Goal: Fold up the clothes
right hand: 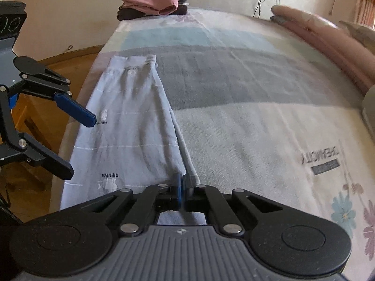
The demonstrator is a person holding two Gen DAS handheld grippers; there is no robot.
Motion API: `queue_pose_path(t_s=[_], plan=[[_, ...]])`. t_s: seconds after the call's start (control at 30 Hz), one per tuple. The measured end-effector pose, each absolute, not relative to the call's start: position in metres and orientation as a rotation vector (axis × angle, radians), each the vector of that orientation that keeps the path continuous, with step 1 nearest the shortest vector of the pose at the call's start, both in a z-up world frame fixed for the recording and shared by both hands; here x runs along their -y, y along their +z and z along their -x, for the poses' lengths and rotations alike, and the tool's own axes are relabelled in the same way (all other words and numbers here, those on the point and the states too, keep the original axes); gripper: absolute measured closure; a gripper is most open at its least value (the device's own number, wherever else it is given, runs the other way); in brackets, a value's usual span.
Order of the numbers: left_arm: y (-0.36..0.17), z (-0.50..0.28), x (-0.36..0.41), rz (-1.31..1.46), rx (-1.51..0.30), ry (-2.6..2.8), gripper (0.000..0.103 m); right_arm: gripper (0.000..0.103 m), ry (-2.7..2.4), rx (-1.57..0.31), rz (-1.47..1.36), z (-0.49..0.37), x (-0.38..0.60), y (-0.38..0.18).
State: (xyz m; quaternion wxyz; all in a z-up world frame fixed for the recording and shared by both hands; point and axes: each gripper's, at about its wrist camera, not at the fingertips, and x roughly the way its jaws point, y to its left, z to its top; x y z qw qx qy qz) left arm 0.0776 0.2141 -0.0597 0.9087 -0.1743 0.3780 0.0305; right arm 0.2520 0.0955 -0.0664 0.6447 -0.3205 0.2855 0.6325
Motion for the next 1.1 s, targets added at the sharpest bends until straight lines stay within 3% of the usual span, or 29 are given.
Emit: queue_pose_path(t_s=[0.33, 0.37, 0.43, 0.63, 1.1], plan=[[-0.072, -0.078, -0.218, 0.385, -0.807, 0.076, 0.025, 0.100, 1.364, -0.621, 0.719, -0.257, -0.099, -0.071], [-0.073, -0.077, -0.218, 0.384, -0.814, 0.079, 0.026, 0.093, 1.354, -0.631, 0.701, -0.259, -0.098, -0.068], [-0.071, -0.076, -0.220, 0.372, -0.810, 0.082, 0.026, 0.089, 1.334, -0.652, 0.670, -0.263, -0.093, -0.061], [-0.067, -0.084, -0.227, 0.337, -0.797, 0.072, 0.026, 0.081, 1.319, -0.708, 0.632, -0.261, -0.039, -0.035], [-0.080, -0.089, -0.206, 0.152, -0.855, 0.058, 0.022, 0.074, 0.844, -0.889, 0.484, -0.185, 0.132, -0.048]])
